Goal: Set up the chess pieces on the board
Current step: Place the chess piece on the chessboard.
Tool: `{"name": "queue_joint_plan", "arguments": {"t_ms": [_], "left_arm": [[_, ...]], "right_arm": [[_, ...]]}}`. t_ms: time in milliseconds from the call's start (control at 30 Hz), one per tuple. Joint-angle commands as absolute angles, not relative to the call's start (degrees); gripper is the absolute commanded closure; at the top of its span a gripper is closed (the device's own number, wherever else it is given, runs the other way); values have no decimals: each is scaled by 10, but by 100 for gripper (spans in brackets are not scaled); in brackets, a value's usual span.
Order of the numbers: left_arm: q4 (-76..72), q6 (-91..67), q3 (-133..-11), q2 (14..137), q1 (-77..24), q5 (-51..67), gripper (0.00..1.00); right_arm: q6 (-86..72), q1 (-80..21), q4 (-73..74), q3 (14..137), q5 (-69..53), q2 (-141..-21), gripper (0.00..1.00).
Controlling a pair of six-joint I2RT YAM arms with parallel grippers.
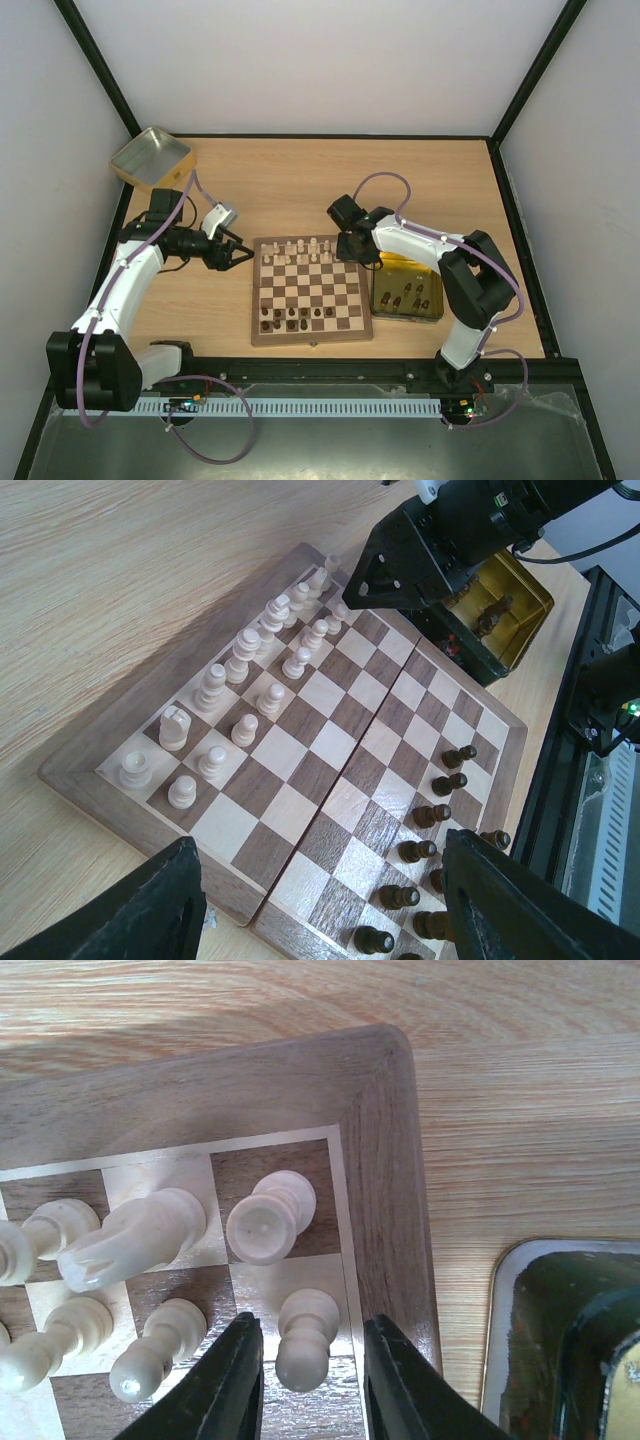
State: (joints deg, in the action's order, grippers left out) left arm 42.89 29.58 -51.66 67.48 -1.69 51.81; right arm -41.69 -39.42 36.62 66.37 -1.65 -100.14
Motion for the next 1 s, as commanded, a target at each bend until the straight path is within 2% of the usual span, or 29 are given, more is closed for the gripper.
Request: {"name": "queue_joint_plan", "arguments": {"t_ms": [0,733,833,967], "left_arm": [[435,304,-512,673,-19,526,35],[432,300,-512,673,-19,520,35],[432,300,-512,673,-19,520,35],[431,299,-511,671,-19,519,35]], "right_arm": [[-419,-398,372,670,-7,-996,72],[-427,-398,363,636,3,-906,71],[-432,-398,369,626,26,-876,64],[-450,-396,389,606,52,-835,63]]}}
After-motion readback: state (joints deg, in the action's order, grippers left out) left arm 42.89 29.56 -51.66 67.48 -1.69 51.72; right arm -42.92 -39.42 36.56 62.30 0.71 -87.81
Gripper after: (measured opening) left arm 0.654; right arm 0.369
